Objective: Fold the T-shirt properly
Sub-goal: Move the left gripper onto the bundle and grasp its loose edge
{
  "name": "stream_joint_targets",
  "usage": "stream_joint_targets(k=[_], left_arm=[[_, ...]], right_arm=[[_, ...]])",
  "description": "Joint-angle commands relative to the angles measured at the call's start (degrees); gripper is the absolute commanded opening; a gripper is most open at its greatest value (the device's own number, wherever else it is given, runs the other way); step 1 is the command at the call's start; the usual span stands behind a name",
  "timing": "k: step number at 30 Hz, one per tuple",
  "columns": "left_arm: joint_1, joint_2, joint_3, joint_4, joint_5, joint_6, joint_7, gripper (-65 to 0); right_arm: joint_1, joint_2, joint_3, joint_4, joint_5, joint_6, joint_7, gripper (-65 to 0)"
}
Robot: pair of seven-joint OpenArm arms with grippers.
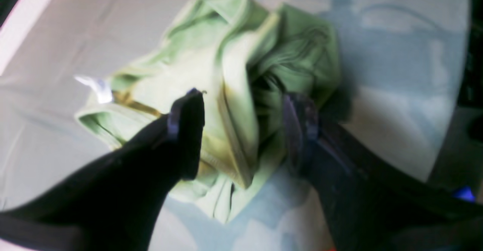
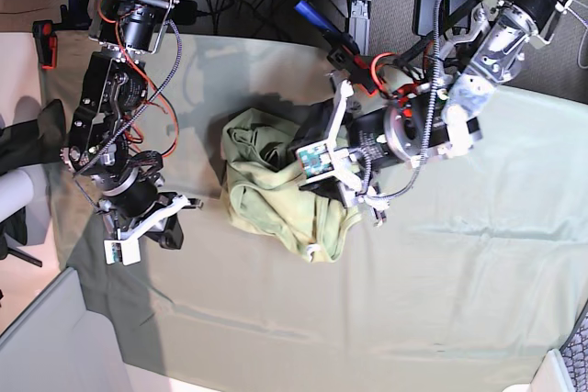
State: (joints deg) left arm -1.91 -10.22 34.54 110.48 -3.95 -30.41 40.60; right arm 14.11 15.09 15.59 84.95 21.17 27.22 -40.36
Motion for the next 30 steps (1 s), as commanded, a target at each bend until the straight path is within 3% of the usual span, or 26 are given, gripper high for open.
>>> stream_joint_targets(k=[1,4,8,17,21,26,30], left_arm=[[-0.96,1.42,0.33,-0.07,0.26,0.92,-1.44,-28.9],[-1.38,4.22,0.59,-3.67,3.37,1.11,-2.12,-28.9],[-3.56,6.49,0.59,-8.17,4.13,4.24,-2.23,-28.9],[-5.68,6.71,1.14,-10.08,5.2,5.31,-1.62,-29.9],[-5.68,6.71,3.72,-9.84,3.96,5.35,2.45,-43.1],[-5.68,6.34,7.82,-8.94,3.43,5.31,8.55,-53.3],[-5.73,4.76,7.45,-8.02,3.72,5.27,8.5,-55.0]], right_arm=[[1.27,0.57,0.24,0.85,0.81,0.9,1.05,-65.0],[1.27,0.57,0.24,0.85,0.94,0.9,0.92,-65.0],[0.96,0.61,0.24,0.85,0.96,0.9,0.61,-65.0],[-0.63,0.57,0.24,0.85,2.43,0.9,0.74,-65.0],[-0.61,0.39,0.24,0.85,2.45,0.9,1.99,-65.0],[-0.61,-0.02,0.22,0.85,3.41,0.9,3.28,-65.0],[-0.66,0.0,0.24,0.85,3.45,0.92,3.21,-65.0]])
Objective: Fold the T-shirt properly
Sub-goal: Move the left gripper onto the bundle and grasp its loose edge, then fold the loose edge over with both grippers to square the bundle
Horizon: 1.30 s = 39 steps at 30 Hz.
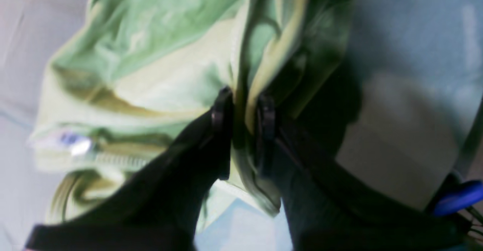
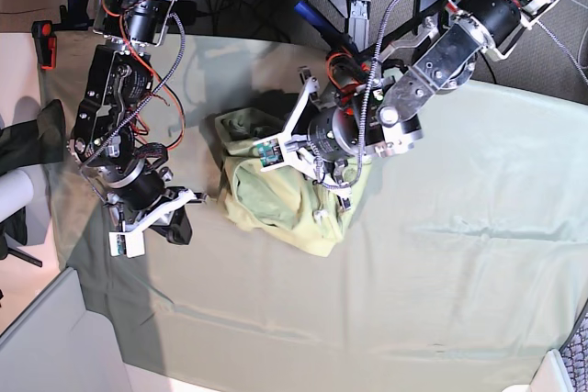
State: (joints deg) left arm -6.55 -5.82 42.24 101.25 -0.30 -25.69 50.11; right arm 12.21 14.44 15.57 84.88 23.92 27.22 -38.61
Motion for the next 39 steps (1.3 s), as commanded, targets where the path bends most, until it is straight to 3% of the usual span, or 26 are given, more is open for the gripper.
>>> stream_joint_targets(k=[1,10,19,21,25,28,32,39], left_arm=[[-1.14,-0.22,-0.76,1.4,0.33,0.55,-1.44,-55.0],[-1.7,-8.41,-2.67,1.44,-0.09,-1.09,-4.92,-53.6],[-1.88,-9.73,-2.69,2.73,-8.48,-0.35,-4.98,-32.9],[-2.05,-9.75,-3.19,3.98,-8.28,1.97,-4.31,-32.9],[-2.16,-9.77,-6.82,6.86,-8.44,3.3,-3.08,-32.9],[-2.14,-10.6,-11.43,9.4,-14.8,3.34,-2.95,-32.9],[-1.64,-11.47,-15.32,10.32,-21.22,-0.66,-1.92,-32.9],[0.15,-11.5,-15.8,10.32,-21.75,-1.4,-1.6,-32.9]], right_arm=[[1.25,0.66,0.26,0.92,0.72,0.92,1.44,-65.0],[1.25,0.63,0.24,0.92,1.27,0.9,1.27,-65.0],[1.27,-0.04,0.26,0.92,3.74,0.92,1.25,-65.0],[1.33,-0.2,0.26,1.09,5.07,0.92,1.27,-65.0],[1.62,-0.22,0.7,3.54,10.27,1.09,1.22,-65.0],[1.77,-0.87,0.68,5.77,11.3,1.09,0.76,-65.0],[1.66,-3.28,0.0,6.01,11.23,1.11,0.55,-65.0],[1.7,-5.64,-6.49,5.79,8.02,1.11,1.53,-65.0]])
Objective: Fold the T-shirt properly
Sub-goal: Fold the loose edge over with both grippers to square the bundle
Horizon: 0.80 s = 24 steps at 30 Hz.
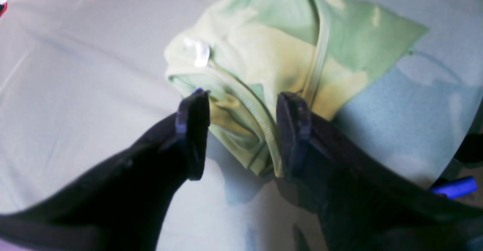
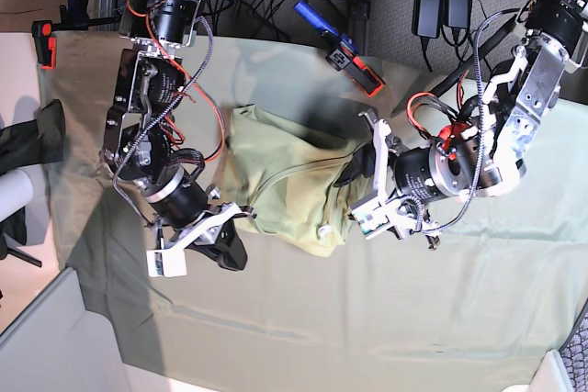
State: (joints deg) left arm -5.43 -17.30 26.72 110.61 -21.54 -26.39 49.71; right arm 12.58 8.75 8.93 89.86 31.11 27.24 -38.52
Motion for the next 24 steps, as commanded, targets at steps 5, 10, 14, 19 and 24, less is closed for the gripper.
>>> stream_joint_targets(k=[5,10,14,19,24], left_arm=[[-0.92,0.0,-0.28,0.96,-0.52,-0.68,-1.25,-32.9],[-0.87,0.0,-0.28,0.96,-1.42,-0.68,-1.22,-33.0],[0.15,0.22,-0.28,0.96,-4.09,-2.23,-1.51,-33.0],[2.82,0.48,-0.28,0.96,-4.09,-3.93,-3.58,-33.1],[6.43,0.5,0.15,0.33,6.27,-4.09,-9.07,-34.2]], right_arm=[[1.22,-2.01,-7.76,-3.72,-7.39,1.09,5.51,-65.0],[1.38,-2.25,-13.84,-14.34,-17.88,1.05,12.76,-65.0],[1.38,-2.08,-14.25,-20.68,-20.61,1.03,16.06,-65.0],[1.38,-2.1,-14.12,-14.47,-18.56,1.05,15.17,-65.0],[1.4,-2.1,-9.81,-1.86,-19.37,0.98,11.56,-65.0]])
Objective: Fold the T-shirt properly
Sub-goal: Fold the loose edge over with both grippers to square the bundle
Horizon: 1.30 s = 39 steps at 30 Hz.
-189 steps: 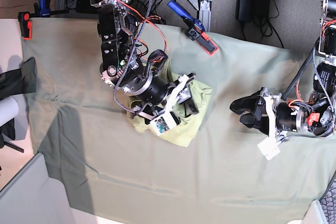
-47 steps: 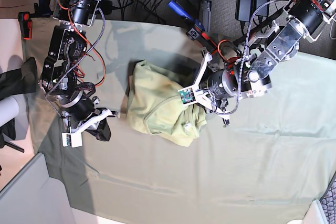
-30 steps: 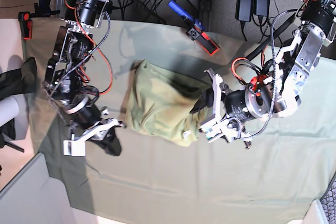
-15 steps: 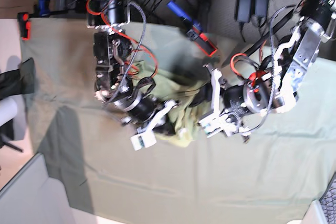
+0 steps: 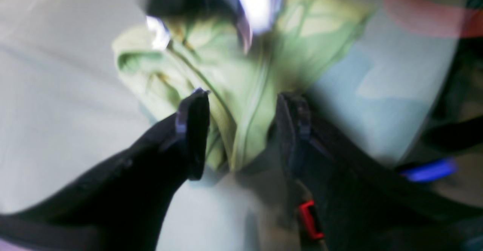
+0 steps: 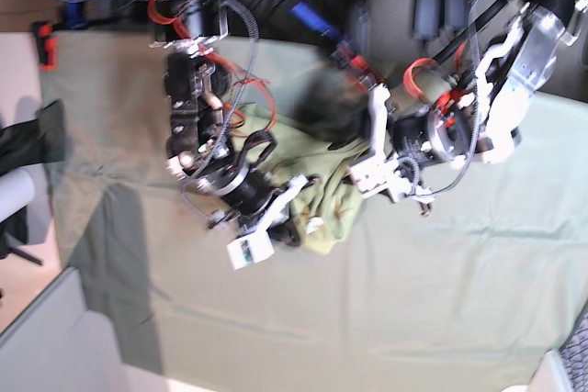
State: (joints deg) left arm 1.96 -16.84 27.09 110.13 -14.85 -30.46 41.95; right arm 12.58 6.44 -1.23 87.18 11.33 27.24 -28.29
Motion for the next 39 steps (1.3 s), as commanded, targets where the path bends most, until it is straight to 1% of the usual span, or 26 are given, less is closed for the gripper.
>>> stream_joint_targets(k=[1,2,3,5,6,8,9,13,15,17,19,22,25,27,30,34,36,39], left_arm=[[-0.81,0.04,-0.02,0.35,1.16,1.09,-1.79,-37.6],[-0.83,0.07,0.24,-0.17,2.14,2.08,-1.92,-43.2],[-0.85,0.24,0.61,-0.5,2.82,2.38,-1.92,-50.1],[-0.83,0.85,1.6,-0.7,4.44,2.32,-1.64,-62.5],[-0.83,0.98,2.38,-0.7,5.16,2.23,-1.66,-65.0],[-0.83,0.96,4.39,-0.7,6.27,0.04,-1.66,-65.0],[-0.83,0.96,5.62,-0.7,6.38,-0.5,-1.62,-65.0],[-0.85,1.38,11.65,-0.72,7.28,-0.52,-1.46,-65.0],[-1.03,2.62,13.75,-1.64,9.44,-0.61,-1.73,-65.0],[-1.18,4.22,14.19,-4.33,10.97,-0.63,-3.08,-65.0],[-1.53,5.81,14.08,-8.24,11.96,-0.61,-4.48,-65.0],[-3.45,7.61,14.08,-14.36,12.94,-0.61,-4.44,-65.0],[-6.51,7.61,14.05,-17.27,13.0,0.2,-4.46,-65.0],[-8.13,7.63,13.55,-18.18,12.98,0.9,-4.5,-65.0],[-9.57,7.3,12.0,-19.28,13.05,0.87,-4.44,-65.0],[-9.75,6.62,6.16,-22.12,14.32,0.87,-5.01,-65.0],[-9.75,5.64,2.86,-23.82,14.34,0.85,-6.6,-65.0],[-11.1,3.3,-0.57,-26.82,14.27,0.83,-9.62,-65.0]], right_arm=[[1.57,0.24,2.23,2.54,0.42,0.98,1.22,-65.0],[1.92,0.31,4.31,3.48,0.44,0.98,0.55,-65.0],[2.43,0.52,6.47,3.58,0.52,0.94,-0.33,-65.0],[3.32,0.7,10.82,2.62,0.72,0.87,-1.09,-65.0],[3.76,1.01,12.5,1.66,1.44,0.87,-1.07,-65.0],[4.22,2.03,14.78,-0.59,3.67,0.87,-0.94,-65.0],[4.26,2.62,15.26,-1.81,4.52,0.9,-0.39,-65.0],[4.42,4.42,15.37,-7.87,4.26,0.9,2.56,-65.0],[5.25,4.76,15.37,-11.45,4.07,0.94,3.23,-65.0],[6.78,4.98,15.04,-14.78,3.96,0.94,3.34,-65.0],[8.39,5.01,14.27,-17.55,1.97,1.01,3.93,-65.0],[10.6,5.31,11.47,-20.68,-0.39,1.05,3.8,-65.0],[11.23,6.34,6.43,-21.4,-0.39,1.05,2.86,-65.0],[11.17,6.95,2.91,-21.4,-0.42,1.05,2.25,-65.0],[10.69,7.82,-1.31,-21.33,-0.42,1.03,0.96,-65.0],[10.54,9.01,-3.02,-21.18,0.33,1.03,-2.93,-65.0],[10.4,10.36,-3.02,-20.57,3.15,1.03,-4.96,-65.0],[10.4,12.66,-3.02,-19.37,9.7,1.05,-7.85,-65.0]])
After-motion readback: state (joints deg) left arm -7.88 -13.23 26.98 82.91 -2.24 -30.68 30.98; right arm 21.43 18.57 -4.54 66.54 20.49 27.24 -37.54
